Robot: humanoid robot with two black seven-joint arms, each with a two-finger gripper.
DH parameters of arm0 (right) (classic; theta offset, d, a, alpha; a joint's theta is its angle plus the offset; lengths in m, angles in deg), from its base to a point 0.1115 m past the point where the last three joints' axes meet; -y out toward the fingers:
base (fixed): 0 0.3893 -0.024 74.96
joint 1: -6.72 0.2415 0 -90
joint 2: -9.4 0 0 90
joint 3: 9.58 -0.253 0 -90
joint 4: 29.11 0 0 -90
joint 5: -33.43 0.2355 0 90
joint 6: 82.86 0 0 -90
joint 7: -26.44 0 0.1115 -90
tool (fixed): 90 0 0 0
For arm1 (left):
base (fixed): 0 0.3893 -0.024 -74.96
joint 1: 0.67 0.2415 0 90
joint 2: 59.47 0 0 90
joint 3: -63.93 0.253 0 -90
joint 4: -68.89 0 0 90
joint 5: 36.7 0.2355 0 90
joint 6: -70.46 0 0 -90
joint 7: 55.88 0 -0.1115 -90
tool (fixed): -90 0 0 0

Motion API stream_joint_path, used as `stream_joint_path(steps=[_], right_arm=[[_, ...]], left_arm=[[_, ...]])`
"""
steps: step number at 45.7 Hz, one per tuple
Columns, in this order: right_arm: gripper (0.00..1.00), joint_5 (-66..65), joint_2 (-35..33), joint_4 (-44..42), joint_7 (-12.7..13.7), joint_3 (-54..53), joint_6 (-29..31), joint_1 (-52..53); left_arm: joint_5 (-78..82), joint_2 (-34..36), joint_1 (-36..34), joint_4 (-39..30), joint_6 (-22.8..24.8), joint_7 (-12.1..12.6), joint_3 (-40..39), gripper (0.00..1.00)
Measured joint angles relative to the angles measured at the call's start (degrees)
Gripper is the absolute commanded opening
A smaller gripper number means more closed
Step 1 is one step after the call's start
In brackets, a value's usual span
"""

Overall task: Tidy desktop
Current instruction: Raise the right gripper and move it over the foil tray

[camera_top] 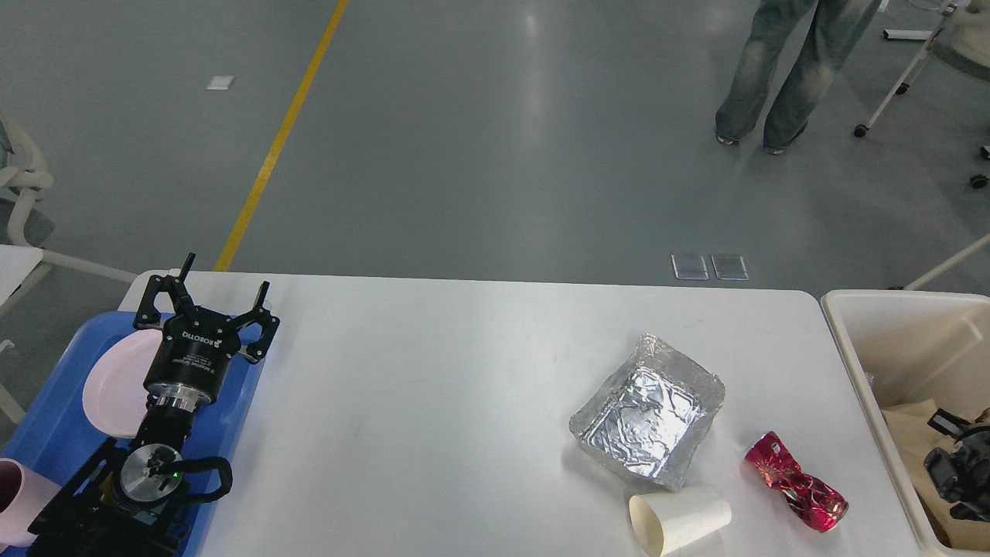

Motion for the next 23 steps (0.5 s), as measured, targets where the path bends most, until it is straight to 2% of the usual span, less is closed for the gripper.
stream_joint_path(steps=[2,23], right_arm=[[1.0,0.0,0.13,0.0,0.01,0.04,-0.14,-0.03],[1.0,-0.1,-0.07,1.21,0.02,-0.09,0.35,0.45]], left_arm=[[0.0,0.0,0.0,0.0,0.0,0.0,0.0,0.96],[0.0,0.01,0.0,0.0,-0.01,0.0,0.0,0.96]])
